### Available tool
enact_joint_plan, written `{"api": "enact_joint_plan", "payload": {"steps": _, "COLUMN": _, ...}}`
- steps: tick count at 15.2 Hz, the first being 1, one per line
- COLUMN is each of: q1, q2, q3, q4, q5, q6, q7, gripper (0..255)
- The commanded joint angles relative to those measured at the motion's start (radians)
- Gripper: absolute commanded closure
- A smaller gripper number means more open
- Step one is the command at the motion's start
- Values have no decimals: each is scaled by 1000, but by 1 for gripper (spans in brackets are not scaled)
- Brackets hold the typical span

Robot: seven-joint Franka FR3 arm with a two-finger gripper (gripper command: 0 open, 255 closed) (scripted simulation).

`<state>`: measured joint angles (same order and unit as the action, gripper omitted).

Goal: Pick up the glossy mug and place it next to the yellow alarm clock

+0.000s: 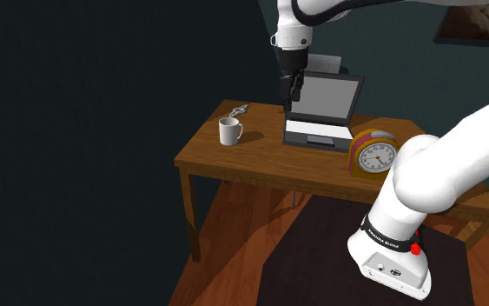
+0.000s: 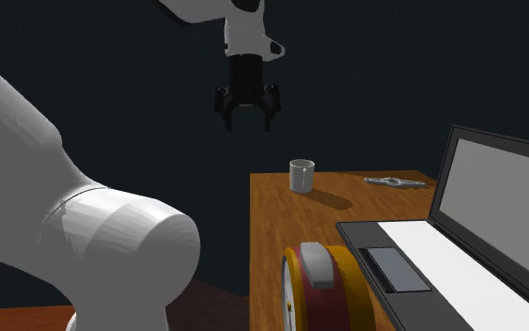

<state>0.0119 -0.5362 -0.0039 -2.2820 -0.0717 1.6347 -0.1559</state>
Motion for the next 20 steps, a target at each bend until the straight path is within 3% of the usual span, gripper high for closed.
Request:
{"api": "enact_joint_plan", "payload": {"steps": 1, "q1": 0, "q2": 71, "q3": 1, "q4": 21, "q5": 1, "q6": 58, "q7": 8, "gripper": 0}}
{"api": "enact_joint_plan", "payload": {"steps": 11, "q1": -10, "q2": 425, "q3": -10, "q4": 197, "q5": 1, "q6": 265, "q7": 19, "gripper": 0}}
{"api": "enact_joint_plan", "payload": {"steps": 20, "q1": -19, "q2": 760, "q3": -18, "q4": 472, "q5": 9, "q6": 351, "q7": 22, "gripper": 0}}
